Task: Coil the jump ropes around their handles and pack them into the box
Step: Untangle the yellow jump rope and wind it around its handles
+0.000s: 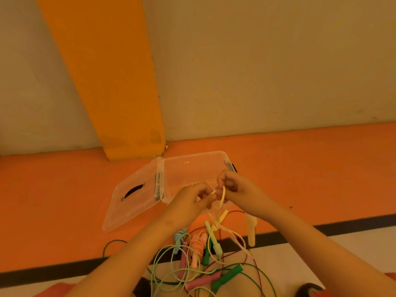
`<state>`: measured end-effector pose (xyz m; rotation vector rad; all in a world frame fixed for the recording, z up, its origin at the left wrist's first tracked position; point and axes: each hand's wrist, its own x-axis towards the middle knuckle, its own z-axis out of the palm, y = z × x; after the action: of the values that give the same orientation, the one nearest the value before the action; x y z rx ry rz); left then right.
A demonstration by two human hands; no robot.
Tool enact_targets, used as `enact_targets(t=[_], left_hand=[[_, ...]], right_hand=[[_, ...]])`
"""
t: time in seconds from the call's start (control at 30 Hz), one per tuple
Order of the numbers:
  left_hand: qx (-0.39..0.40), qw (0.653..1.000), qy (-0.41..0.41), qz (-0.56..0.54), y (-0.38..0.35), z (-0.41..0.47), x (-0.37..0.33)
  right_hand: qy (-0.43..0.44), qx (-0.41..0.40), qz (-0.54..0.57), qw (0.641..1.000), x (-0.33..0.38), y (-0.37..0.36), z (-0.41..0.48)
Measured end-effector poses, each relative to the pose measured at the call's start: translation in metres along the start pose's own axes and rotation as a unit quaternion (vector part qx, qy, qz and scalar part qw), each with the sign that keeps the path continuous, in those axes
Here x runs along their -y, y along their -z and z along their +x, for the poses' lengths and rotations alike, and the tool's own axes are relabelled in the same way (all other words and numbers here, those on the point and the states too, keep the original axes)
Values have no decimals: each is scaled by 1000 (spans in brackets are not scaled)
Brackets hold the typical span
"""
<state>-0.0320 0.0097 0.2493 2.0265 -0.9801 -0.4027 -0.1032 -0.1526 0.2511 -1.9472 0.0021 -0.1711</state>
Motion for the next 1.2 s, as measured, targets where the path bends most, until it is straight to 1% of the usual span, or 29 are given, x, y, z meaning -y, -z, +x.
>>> enact_targets(t=[0.03,0.1,0.17,0.2,0.23,0.27,0.33,0.43,0.5,0.57,0.63,0.7,0.73,0.8,0.87,0.93,1.0,1.07,1.1,1.2], left_hand=[[-15,1000,-12,6,2,1,-4],[-87,996,-28,-25,11,4,-10],[-190,976,-27,-99,27,6,-12],[-225,966,-25,-124,34,7,-10],[-238,962,-22,-132,38,7,-8],[-239,963,-20,-124,39,5,-6],[-212,973,-11,-96,35,3,-3],[-128,991,6,-28,21,0,0],[-102,994,-20,27,12,0,3],[-83,994,-43,58,6,1,3],[-48,996,-50,50,2,1,3],[-34,998,-52,18,4,2,-1],[-45,998,-51,-1,8,2,-3],[-111,992,-39,-54,20,4,-5],[-198,970,-23,-136,35,6,-4],[-266,940,-9,-211,49,7,-1],[-305,926,20,-222,56,7,3],[-312,929,56,-191,55,7,9],[-298,937,70,-169,53,6,12],[-214,966,115,-84,42,4,17]], right_hand=[[-4,-8,19,1000,0,2,-1],[-18,-14,52,998,-2,8,-5],[-40,-15,70,997,-6,12,-8],[-48,-18,75,996,-9,13,-10],[-51,-24,76,995,-11,14,-11],[-51,-31,73,996,-13,14,-11],[-46,-36,53,997,-13,13,-10],[-28,-40,78,996,-7,12,-7],[-12,-32,110,993,-4,10,-5],[-2,-12,101,995,0,6,-4],[3,-4,88,996,2,1,-3],[3,-11,77,997,1,2,-2],[-1,-20,73,997,-1,4,-1],[-10,-42,69,997,-4,10,0],[-27,-64,62,996,-7,18,-1],[-37,-87,50,994,-10,25,-2],[-38,-99,44,993,-11,30,-4],[-39,-103,48,993,-12,32,-4],[-41,-104,56,992,-11,32,-3],[-29,-104,89,990,-3,31,-1]])
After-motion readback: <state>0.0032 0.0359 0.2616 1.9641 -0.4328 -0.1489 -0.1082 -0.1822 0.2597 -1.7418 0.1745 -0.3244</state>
